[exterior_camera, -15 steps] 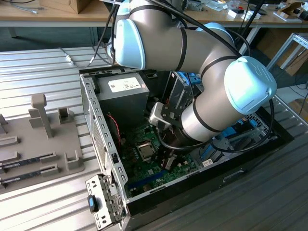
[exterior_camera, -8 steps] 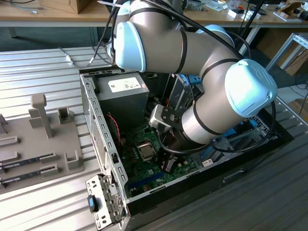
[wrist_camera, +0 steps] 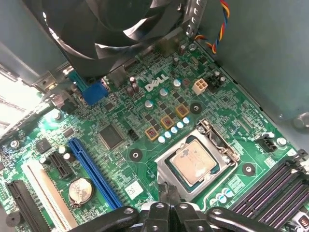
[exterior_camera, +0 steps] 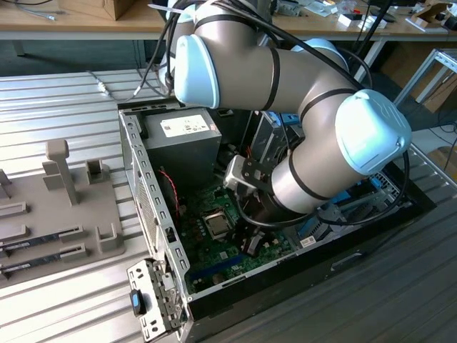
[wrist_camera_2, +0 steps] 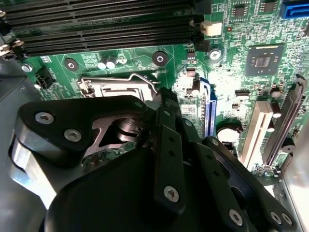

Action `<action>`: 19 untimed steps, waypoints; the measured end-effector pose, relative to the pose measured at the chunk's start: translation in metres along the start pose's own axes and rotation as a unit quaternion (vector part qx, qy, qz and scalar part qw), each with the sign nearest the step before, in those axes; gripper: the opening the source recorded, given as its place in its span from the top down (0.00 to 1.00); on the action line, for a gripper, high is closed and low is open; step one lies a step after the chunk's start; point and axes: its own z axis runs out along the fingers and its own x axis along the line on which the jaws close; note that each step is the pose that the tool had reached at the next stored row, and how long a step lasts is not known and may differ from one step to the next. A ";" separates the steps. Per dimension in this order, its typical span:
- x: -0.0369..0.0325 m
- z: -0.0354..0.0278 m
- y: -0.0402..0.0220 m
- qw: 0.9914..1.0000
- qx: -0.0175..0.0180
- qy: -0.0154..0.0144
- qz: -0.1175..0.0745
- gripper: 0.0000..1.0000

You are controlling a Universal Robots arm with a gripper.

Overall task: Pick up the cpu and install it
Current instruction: 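Install the first cpu locking lever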

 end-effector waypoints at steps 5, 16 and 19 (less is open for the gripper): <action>-0.0025 0.0005 0.0019 1.000 -0.001 -0.001 0.000 0.89; -0.0030 -0.0045 0.0036 1.000 -0.001 -0.001 -0.001 0.89; -0.0037 -0.0051 0.0045 1.000 -0.001 -0.001 -0.001 0.89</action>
